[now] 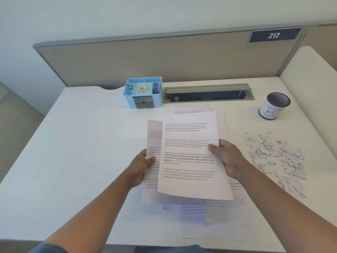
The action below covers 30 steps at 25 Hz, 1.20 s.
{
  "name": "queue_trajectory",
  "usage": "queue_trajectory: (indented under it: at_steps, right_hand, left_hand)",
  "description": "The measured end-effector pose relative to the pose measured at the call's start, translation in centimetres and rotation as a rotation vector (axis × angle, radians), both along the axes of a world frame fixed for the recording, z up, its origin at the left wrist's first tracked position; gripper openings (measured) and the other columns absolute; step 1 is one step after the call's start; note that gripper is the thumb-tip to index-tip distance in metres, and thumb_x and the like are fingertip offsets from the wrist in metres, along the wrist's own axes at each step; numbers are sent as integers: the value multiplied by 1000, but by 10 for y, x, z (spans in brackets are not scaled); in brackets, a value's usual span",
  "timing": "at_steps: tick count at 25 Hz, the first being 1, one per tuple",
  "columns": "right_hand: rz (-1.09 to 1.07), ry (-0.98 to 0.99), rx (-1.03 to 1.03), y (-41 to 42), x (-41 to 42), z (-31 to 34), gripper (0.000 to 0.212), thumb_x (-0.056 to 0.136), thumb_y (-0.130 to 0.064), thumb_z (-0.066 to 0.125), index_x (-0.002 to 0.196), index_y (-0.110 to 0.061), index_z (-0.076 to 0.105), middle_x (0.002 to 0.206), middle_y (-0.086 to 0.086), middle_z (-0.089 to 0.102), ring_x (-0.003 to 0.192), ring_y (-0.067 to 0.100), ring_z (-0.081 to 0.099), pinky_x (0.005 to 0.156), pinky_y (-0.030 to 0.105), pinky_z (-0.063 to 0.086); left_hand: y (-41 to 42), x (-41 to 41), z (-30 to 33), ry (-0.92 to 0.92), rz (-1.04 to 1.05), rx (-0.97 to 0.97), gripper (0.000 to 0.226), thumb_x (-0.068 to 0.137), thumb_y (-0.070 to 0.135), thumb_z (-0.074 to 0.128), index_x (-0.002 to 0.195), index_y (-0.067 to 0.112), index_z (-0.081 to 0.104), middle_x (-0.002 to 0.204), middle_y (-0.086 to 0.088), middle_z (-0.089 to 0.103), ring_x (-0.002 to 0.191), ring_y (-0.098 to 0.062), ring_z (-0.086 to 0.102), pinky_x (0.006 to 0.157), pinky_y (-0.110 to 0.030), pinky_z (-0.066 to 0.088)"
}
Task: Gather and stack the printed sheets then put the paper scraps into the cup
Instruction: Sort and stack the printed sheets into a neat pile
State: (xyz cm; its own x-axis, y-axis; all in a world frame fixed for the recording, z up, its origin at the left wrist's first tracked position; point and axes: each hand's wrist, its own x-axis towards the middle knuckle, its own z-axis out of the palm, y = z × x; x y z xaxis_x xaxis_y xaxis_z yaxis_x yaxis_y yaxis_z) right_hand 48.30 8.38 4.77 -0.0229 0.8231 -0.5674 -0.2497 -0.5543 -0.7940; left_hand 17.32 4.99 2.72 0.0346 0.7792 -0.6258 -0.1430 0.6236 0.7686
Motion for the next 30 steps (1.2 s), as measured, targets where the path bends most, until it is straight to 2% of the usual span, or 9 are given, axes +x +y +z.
queue_trajectory:
  at_steps: [6,12,14,18,21,24,25,28,30]
  right_hand:
    - [47,-150,101,-6,-26,-11,10,100,-15,63,109,-18,68,113,4,77,106,26,71,96,50,57]
    - [206,-217,206,-9,-39,-10,41,96,-36,59,136,-30,53,135,-11,65,126,16,60,113,51,44]
    - [219,-254,246,-8,-44,-8,39,98,-33,59,136,-29,52,133,-11,66,124,15,61,111,48,46]
    - [195,-333,293,-8,-50,-7,18,103,-19,57,118,-29,59,112,-8,73,108,19,69,95,42,56]
    - [178,-376,314,-9,-51,-6,13,100,-21,60,109,-31,61,104,-6,75,100,21,71,93,50,58]
    - [191,-419,332,-11,-50,-7,13,99,-21,61,107,-32,61,102,-8,76,97,20,72,92,52,58]
    - [202,-436,343,-12,-51,-6,13,99,-22,61,108,-32,61,103,-10,76,96,18,72,92,51,58]
    - [210,-469,359,-15,-54,-6,15,98,-25,64,112,-31,63,105,-15,75,97,11,72,93,46,58]
    - [200,-467,366,-17,-56,-6,15,98,-26,66,111,-31,64,106,-17,75,99,8,71,93,42,57]
  left_hand:
    - [-5,12,8,-97,25,6,28,105,5,52,129,16,60,121,-14,74,104,-35,74,80,-49,61]
    - [-4,4,14,-146,-26,27,40,99,-1,58,137,13,58,128,-18,70,113,-41,69,96,-56,57]
    - [-5,3,19,-156,-42,35,43,97,-5,56,137,11,58,127,-19,70,111,-40,69,94,-55,57]
    - [-6,4,24,-167,-21,18,41,96,-8,52,133,8,59,118,-16,74,100,-35,73,82,-46,61]
    - [-6,4,23,-173,38,3,33,108,17,44,137,11,60,126,-16,72,107,-35,72,87,-48,59]
    - [-7,5,23,-173,5,-29,58,109,55,27,136,18,64,130,-14,71,119,-35,68,102,-54,52]
    - [-6,8,22,-146,-17,-5,54,108,54,34,136,17,63,128,-13,72,118,-35,69,101,-56,53]
    - [-5,15,13,-27,4,80,42,101,25,64,137,7,53,120,-14,75,108,-35,73,91,-54,60]
    - [-5,17,8,3,26,107,37,100,15,66,134,7,54,118,-13,76,105,-35,74,88,-53,61]
